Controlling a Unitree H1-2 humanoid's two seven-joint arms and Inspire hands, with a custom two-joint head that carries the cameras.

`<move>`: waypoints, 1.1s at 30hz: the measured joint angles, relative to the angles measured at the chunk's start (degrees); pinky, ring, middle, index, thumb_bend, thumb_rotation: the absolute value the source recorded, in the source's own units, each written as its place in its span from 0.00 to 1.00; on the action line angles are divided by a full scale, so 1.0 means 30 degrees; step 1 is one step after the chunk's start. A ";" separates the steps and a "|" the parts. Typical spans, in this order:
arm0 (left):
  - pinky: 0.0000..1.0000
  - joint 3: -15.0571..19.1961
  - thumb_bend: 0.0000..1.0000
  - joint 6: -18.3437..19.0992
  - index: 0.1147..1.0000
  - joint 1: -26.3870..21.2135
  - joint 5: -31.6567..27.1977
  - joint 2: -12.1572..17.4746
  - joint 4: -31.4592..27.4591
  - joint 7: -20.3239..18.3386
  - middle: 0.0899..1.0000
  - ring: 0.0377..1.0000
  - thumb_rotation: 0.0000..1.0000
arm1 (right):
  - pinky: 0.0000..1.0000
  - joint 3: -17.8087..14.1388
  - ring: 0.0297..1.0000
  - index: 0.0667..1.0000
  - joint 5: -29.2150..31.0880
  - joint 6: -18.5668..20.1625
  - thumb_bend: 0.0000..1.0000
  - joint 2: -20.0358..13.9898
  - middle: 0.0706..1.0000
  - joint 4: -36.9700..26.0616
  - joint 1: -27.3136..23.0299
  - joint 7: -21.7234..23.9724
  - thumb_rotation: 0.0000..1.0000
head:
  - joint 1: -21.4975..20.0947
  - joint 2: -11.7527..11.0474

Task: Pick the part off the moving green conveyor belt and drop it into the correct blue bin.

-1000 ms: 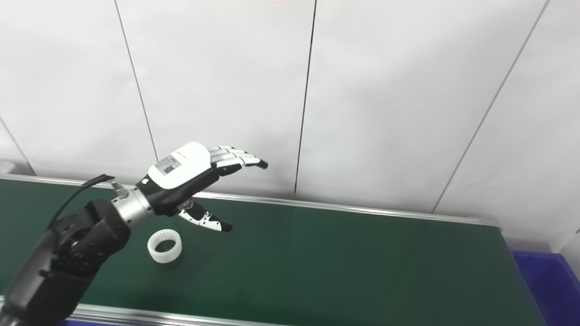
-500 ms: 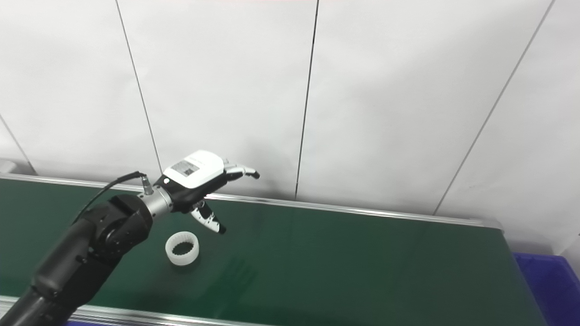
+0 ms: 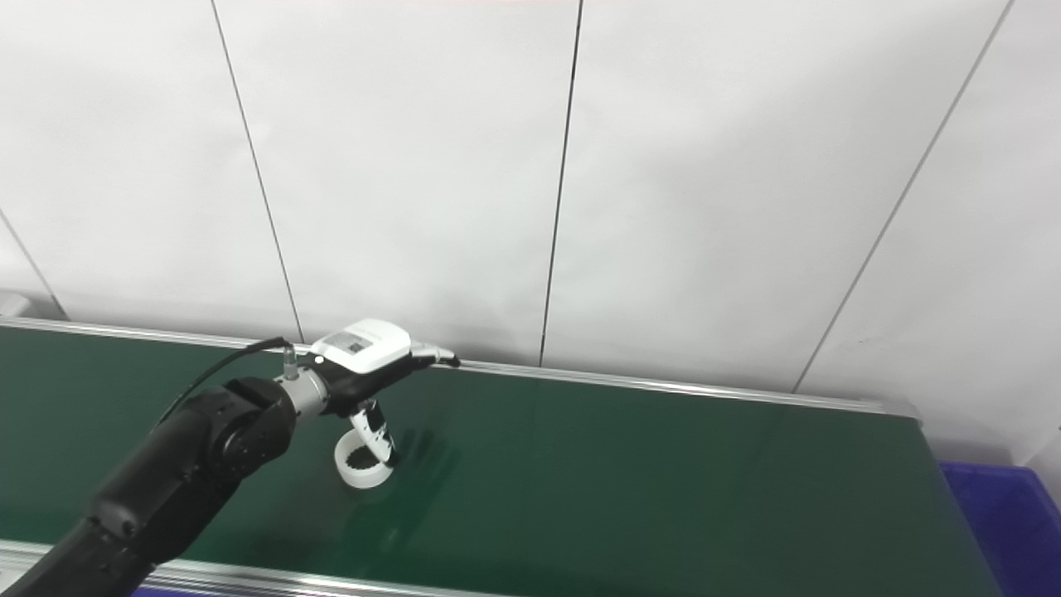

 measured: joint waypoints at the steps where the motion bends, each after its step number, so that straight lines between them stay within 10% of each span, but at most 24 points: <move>1: 0.82 -0.0105 0.96 0.0093 0.90 0.0000 0.0022 0.0000 0.0039 -0.0149 0.90 0.90 0.09 | 0.82 -0.0018 0.91 0.92 0.0003 0.0001 0.41 -0.0001 0.95 -0.0023 0.0007 0.0011 0.89 | 0.0000 0.0029; 13: 0.53 -0.1951 0.97 0.0858 0.92 -0.0873 0.0376 -0.0096 0.1795 -0.1550 0.91 0.76 0.13 | 0.82 -0.0240 0.91 0.92 -0.0127 0.0081 0.41 0.0010 0.95 -0.0265 0.0017 0.0029 0.91 | -0.0088 0.0146; 16: 0.45 -0.2348 0.91 0.0830 0.82 -0.1386 0.0607 -0.0419 0.2623 -0.0779 0.81 0.61 0.04 | 0.82 -0.0271 0.91 0.92 -0.0166 0.0093 0.40 0.0030 0.95 -0.0498 -0.0029 0.0030 0.91 | -0.0117 0.0175; 19: 0.27 -0.2725 0.69 0.0889 0.47 -0.1571 0.0922 -0.0563 0.2853 -0.0196 0.52 0.35 0.00 | 0.83 -0.0294 0.92 0.93 -0.0210 0.0096 0.40 0.0077 0.96 -0.0515 -0.0015 0.0033 0.93 | -0.0117 0.0176; 25: 0.12 -0.2338 0.55 -0.0182 0.14 -0.1041 -0.0126 -0.0821 0.3567 0.2257 0.42 0.15 0.00 | 0.84 -0.0390 0.92 0.93 -0.0411 0.0099 0.39 0.0074 0.96 -0.0539 -0.0009 0.0026 0.94 | -0.0147 0.0263; 33: 0.16 -0.1343 0.54 -0.2603 0.07 -0.0666 -0.1721 -0.0722 0.4686 0.4934 0.42 0.16 0.00 | 0.85 -0.0535 0.93 0.93 -0.0456 0.0100 0.39 0.0075 0.96 -0.0646 -0.0005 0.0027 0.92 | -0.0059 0.0322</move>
